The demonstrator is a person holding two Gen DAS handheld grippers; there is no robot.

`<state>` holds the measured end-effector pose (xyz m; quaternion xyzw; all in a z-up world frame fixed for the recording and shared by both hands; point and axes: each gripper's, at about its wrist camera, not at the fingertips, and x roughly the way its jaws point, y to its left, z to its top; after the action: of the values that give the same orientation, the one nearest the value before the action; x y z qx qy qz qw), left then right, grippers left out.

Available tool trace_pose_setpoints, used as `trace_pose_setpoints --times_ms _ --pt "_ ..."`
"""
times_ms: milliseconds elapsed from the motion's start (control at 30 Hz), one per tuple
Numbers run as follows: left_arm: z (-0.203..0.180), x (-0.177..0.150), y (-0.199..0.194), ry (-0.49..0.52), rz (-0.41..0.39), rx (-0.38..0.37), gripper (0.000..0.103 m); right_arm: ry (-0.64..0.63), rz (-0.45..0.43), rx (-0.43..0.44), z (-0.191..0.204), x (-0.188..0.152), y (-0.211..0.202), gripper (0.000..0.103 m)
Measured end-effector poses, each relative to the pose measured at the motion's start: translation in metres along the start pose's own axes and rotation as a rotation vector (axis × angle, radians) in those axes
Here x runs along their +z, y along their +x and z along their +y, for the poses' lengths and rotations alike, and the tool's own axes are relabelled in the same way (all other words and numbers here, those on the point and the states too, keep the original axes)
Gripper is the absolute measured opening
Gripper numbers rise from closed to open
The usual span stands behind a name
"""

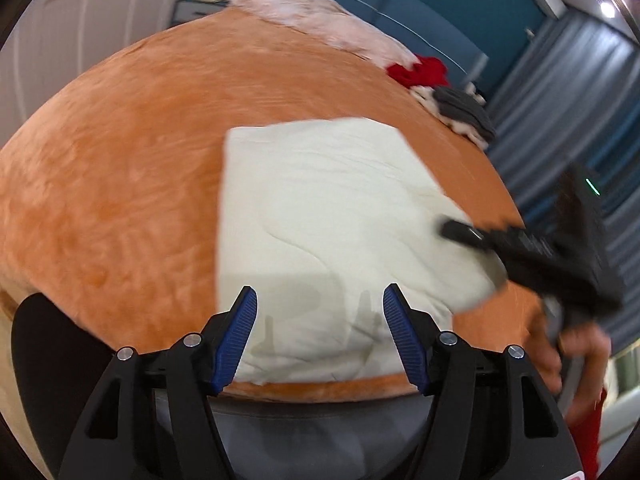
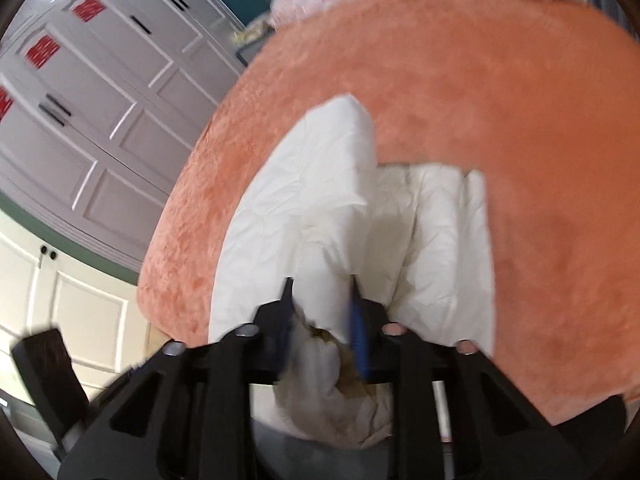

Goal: Fold large clothes

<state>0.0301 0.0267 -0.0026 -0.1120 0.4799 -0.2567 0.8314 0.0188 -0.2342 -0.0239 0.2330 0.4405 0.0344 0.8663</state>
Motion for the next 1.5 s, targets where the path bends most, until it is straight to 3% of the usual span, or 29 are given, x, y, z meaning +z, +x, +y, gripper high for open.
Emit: trace_pose_setpoints --times_ms 100,200,400,600,800,1200,1367,1500 --pt "0.006 0.006 0.002 -0.012 0.004 0.024 0.063 -0.049 -0.082 -0.056 0.0 -0.023 -0.041 0.018" --pt "0.002 0.004 0.011 0.008 0.025 0.021 0.061 -0.053 -0.077 -0.162 -0.014 -0.051 -0.054 0.018" --pt "-0.025 -0.011 0.044 0.092 0.096 0.019 0.06 0.045 0.004 -0.229 -0.057 -0.086 -0.027 0.018" --pt "-0.04 -0.025 0.069 0.197 0.114 0.133 0.06 0.055 0.034 -0.269 -0.065 -0.093 0.0 0.02" --pt "-0.045 -0.033 0.087 0.258 0.104 0.211 0.061 0.077 0.046 -0.271 -0.07 -0.095 0.017 0.021" --pt "-0.051 -0.042 0.105 0.316 0.042 0.279 0.063 0.022 0.034 -0.308 -0.063 -0.095 0.035 0.023" --pt "-0.048 -0.04 0.103 0.306 0.035 0.266 0.063 0.072 0.024 -0.259 -0.067 -0.092 0.027 0.026" --pt "-0.038 -0.028 0.087 0.253 0.063 0.199 0.064 0.13 0.021 -0.205 -0.065 -0.086 0.001 0.037"
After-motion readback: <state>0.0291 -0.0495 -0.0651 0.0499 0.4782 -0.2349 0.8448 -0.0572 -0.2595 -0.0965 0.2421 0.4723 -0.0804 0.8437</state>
